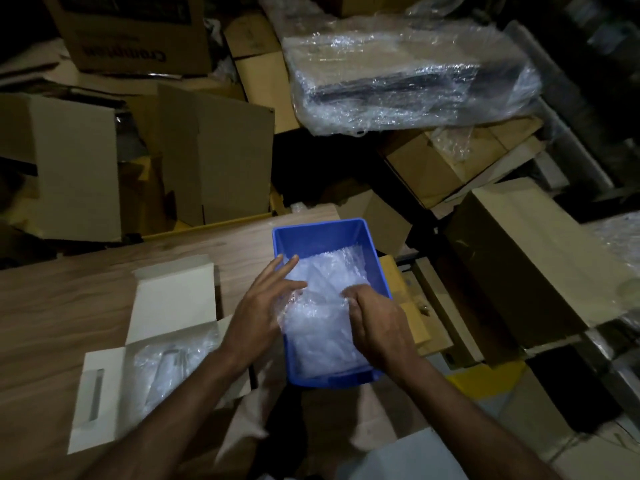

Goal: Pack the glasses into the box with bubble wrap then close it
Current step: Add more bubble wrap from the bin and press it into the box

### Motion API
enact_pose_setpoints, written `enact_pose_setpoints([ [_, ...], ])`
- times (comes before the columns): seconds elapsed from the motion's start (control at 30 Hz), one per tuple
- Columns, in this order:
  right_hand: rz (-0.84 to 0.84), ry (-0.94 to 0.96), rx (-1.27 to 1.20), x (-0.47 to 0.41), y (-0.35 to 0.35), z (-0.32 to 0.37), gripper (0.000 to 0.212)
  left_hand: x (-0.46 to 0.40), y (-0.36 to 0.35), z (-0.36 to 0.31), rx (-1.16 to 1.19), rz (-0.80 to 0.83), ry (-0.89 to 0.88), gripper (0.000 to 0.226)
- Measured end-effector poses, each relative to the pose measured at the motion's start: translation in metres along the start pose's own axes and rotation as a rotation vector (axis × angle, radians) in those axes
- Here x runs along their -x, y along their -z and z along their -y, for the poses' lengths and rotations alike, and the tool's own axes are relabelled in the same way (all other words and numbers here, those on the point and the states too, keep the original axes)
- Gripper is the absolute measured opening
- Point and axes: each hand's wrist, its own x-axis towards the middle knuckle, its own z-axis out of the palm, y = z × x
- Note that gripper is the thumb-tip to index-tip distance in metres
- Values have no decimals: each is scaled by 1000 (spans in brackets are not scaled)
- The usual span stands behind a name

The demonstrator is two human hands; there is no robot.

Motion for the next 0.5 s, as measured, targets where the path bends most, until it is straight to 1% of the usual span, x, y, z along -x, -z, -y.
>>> enact_pose_setpoints([
  [0.03, 9, 43, 17, -1, 3, 7, 26, 3, 12, -5, 7, -2, -60, 41],
  [0.1, 37, 169, -5, -3, 8, 23, 38, 13, 35, -14, 25, -1, -122, 41],
  [0.17, 129, 264, -53, -7, 9, 42, 57, 24, 52, -19, 41, -43, -123, 42],
  [0.2, 183, 293, -39, -10, 8, 50, 67, 31, 59, -21, 51, -85, -104, 44],
  [0.23, 226, 320, 6, -13, 5, 57, 73, 37, 65, -21, 71, -134, -75, 45],
  [0.27, 247, 344, 68, -17, 0, 64, 72, 44, 71, -21, 90, -180, -40, 46],
  [0.3, 248, 362, 119, -20, -6, 69, 65, 51, 78, -19, 111, -220, -6, 45],
  [0.33, 235, 372, 139, -23, -12, 73, 60, 58, 85, -15, 134, -255, 22, 40],
  [0.37, 214, 379, 133, -25, -17, 76, 60, 64, 91, -10, 157, -287, 39, 33],
  [0.4, 197, 394, 116, -27, -22, 79, 62, 72, 98, -4, 177, -306, 55, 28],
  [0.43, 183, 419, 83, -29, -25, 81, 62, 78, 104, 0, 206, -303, 71, 28],
  [0.5, 198, 435, -66, -32, -27, 91, 54, 88, 117, 8, 288, -254, 124, 28],
])
